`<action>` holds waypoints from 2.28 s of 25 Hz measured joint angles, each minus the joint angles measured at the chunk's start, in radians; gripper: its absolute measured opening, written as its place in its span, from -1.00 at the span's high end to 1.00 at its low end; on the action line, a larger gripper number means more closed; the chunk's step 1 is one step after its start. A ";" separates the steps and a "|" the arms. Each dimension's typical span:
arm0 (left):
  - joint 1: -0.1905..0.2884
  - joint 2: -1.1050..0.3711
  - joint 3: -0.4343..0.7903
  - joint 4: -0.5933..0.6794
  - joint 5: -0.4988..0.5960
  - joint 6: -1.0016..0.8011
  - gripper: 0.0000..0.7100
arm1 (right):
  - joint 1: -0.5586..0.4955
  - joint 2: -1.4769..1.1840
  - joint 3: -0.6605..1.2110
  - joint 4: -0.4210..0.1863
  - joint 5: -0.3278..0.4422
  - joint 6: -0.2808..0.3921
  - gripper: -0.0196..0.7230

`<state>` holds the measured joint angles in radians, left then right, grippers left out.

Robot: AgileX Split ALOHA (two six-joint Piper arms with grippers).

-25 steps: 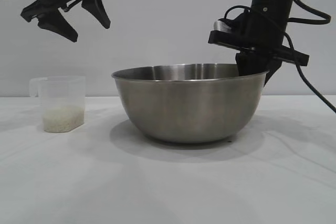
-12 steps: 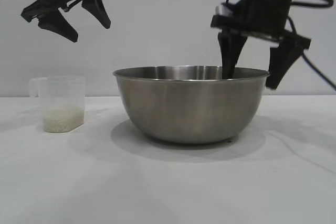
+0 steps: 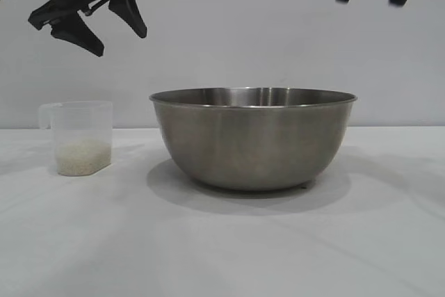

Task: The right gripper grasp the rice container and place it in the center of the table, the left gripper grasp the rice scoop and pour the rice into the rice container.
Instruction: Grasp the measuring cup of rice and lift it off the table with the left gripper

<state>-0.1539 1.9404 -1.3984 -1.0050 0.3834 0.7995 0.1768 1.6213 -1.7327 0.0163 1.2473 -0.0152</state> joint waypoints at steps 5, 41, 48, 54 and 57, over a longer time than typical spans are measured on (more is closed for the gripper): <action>0.000 0.000 0.000 0.000 0.002 0.000 -0.43 | -0.045 -0.184 0.128 -0.014 0.006 0.000 -0.46; 0.000 0.000 0.000 0.002 0.005 0.000 -0.43 | -0.073 -1.475 1.243 -0.008 -0.110 0.001 -0.46; 0.000 0.000 0.000 0.031 0.012 0.000 -0.43 | -0.073 -1.477 1.243 -0.008 -0.110 0.001 -0.46; 0.000 -0.060 0.000 0.103 0.046 0.000 -0.43 | -0.073 -1.478 1.243 -0.008 -0.112 0.001 -0.46; 0.000 -0.120 0.000 0.168 0.105 0.000 -0.43 | -0.073 -1.482 1.243 -0.008 -0.112 0.001 -0.46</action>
<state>-0.1539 1.8202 -1.3984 -0.8365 0.4887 0.7995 0.1042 0.1398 -0.4900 0.0079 1.1354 -0.0147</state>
